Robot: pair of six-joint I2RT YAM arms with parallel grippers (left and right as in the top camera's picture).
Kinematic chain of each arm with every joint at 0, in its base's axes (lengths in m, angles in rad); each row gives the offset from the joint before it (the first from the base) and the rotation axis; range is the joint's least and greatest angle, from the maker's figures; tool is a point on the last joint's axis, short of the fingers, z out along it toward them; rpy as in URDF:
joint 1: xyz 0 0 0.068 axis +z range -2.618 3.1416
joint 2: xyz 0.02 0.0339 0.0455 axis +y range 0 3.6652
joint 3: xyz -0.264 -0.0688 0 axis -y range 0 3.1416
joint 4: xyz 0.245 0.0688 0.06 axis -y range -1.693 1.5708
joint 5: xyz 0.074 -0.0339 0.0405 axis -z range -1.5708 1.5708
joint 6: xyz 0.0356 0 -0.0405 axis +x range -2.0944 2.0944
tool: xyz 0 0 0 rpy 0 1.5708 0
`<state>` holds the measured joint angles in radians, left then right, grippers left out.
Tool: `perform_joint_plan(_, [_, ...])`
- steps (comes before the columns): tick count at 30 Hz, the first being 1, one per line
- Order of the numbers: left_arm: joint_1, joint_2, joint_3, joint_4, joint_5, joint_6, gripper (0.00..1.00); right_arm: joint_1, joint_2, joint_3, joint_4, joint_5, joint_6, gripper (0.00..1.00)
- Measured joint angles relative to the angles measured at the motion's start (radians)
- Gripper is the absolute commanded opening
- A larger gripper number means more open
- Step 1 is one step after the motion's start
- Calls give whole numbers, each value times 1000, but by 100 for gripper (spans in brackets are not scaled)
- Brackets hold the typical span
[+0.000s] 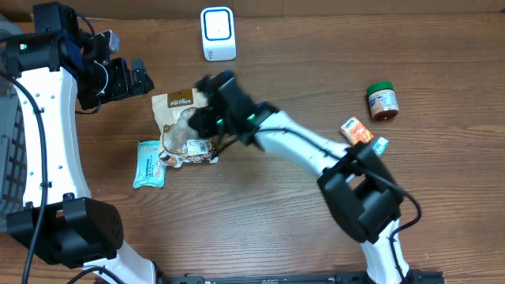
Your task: Scan the item barcode
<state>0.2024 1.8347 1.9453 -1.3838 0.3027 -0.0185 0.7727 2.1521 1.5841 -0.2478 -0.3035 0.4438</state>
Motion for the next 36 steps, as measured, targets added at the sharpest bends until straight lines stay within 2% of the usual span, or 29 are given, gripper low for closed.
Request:
perform_joint_plan(5, [0, 0, 0, 0, 0, 0, 100, 121, 50, 0, 23, 131, 0, 9])
perform_joint_plan(9, [0, 0, 0, 0, 0, 0, 100, 146, 63, 0, -16, 186, 0, 9])
perform_joint_plan(17, [-6, 0, 0, 0, 0, 0, 100, 101, 63, 1, -208, 214, 0, 9])
perform_joint_plan(22, [-6, 0, 0, 0, 0, 0, 99, 66, 62, 23, -401, 200, 0, 15])
perform_joint_plan(28, [-6, 0, 0, 0, 0, 0, 100, -26, 26, 53, -576, 197, -8, 17])
perform_joint_plan(33, [-6, 0, 0, 0, 0, 0, 100, -123, -18, 98, -559, 128, -34, 23])
perform_joint_plan(36, [-6, 0, 0, 0, 0, 0, 100, -143, -27, 124, -437, 40, -36, 29])
